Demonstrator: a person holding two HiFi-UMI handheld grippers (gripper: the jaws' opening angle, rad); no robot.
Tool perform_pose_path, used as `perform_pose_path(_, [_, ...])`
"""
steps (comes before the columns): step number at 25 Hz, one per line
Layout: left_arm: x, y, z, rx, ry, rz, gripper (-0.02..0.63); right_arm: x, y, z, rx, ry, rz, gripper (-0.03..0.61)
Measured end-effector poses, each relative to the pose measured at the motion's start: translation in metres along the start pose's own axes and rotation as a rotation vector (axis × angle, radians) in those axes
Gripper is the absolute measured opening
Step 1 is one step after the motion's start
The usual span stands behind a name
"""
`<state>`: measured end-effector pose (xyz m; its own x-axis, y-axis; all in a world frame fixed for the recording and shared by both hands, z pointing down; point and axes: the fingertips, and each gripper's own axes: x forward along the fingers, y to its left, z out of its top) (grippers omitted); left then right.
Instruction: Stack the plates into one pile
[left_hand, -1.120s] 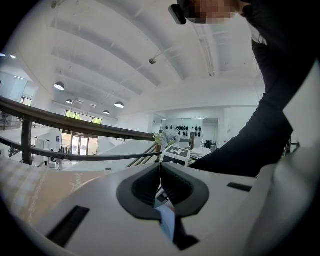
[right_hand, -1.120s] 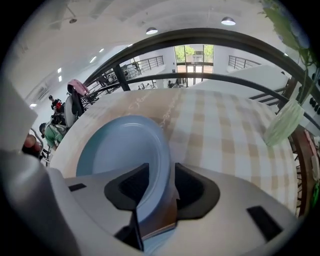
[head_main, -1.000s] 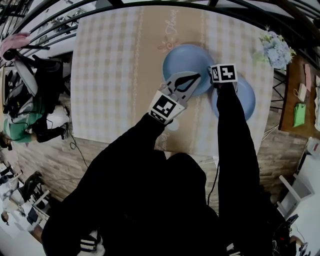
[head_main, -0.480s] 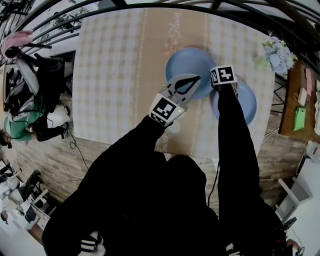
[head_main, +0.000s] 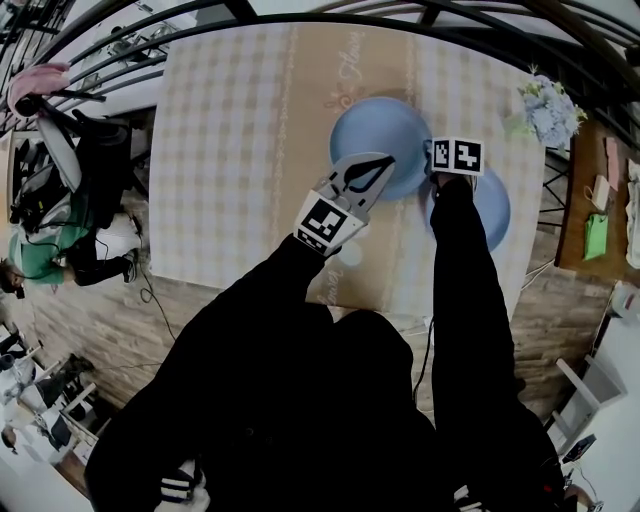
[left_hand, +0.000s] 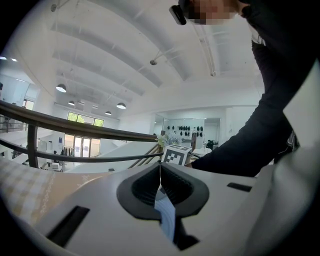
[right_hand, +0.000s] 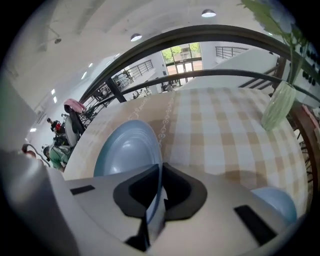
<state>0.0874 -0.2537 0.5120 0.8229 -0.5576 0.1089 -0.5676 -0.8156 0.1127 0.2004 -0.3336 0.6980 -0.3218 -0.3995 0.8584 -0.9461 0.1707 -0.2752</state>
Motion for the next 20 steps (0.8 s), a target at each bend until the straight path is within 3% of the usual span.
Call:
perform_pose_path(8, [-0.020,-0.003,0.010,0.014,-0.014,0.001,0.020,-0.020,0.010,-0.007,0.104,-0.065,0.029,0.020])
perform_pose_path(14, [-0.045,-0.008,0.015,0.028,-0.021,-0.002,0.020,-0.042,0.018,-0.021,0.237,-0.127,0.086,0.018])
perform_pose_path(20, [-0.069,-0.019,0.020,0.051,-0.008,-0.016,0.020,-0.071,0.019,-0.043,0.296,-0.160,0.082,0.021])
